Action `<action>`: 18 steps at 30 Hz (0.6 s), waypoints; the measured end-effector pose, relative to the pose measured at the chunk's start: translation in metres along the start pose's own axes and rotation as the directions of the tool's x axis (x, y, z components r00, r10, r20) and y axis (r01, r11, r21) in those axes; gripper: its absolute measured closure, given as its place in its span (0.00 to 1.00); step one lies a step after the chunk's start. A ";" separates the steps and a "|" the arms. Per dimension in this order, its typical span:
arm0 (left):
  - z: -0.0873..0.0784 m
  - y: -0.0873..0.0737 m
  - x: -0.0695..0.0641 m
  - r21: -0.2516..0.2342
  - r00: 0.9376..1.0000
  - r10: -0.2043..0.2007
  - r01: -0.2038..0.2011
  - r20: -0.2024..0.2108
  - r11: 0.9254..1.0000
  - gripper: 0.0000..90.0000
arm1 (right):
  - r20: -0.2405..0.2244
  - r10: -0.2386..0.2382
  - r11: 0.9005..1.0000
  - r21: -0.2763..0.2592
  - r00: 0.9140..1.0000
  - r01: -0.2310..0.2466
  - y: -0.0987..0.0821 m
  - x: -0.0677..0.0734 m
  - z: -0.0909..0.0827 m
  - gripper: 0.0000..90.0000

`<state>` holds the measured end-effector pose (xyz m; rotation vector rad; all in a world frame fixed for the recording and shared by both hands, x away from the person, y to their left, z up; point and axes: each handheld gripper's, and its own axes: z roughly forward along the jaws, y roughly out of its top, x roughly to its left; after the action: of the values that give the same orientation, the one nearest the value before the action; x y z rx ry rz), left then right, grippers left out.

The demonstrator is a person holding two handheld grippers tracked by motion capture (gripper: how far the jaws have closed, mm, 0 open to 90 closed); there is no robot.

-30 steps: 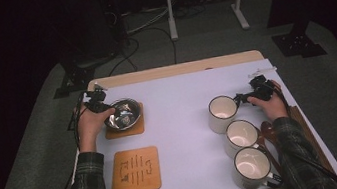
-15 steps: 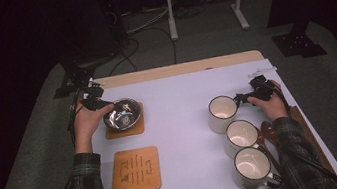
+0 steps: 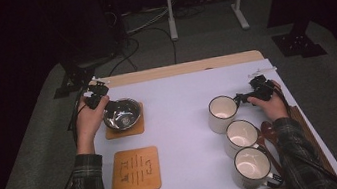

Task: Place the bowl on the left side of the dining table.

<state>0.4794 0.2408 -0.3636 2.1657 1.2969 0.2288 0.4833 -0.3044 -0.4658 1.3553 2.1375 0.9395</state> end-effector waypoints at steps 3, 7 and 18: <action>0.001 0.001 -0.006 0.004 1.000 0.027 -0.027 0.008 1.000 0.10 | 0.000 0.000 1.000 0.000 1.000 0.000 0.000 0.000 0.000 0.14; 0.001 0.002 -0.015 0.000 0.999 0.046 -0.046 0.019 0.999 0.10 | -0.001 -0.001 1.000 0.001 1.000 0.001 0.000 -0.001 0.000 0.14; -0.002 0.003 -0.046 -0.006 0.990 0.119 -0.118 0.072 0.993 0.10 | -0.003 0.001 1.000 0.001 1.000 -0.001 0.000 -0.001 0.000 0.14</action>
<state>0.4572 0.2012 -0.3530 2.2308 1.1287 0.1968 0.4838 -0.3051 -0.4658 1.3561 2.1399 0.9411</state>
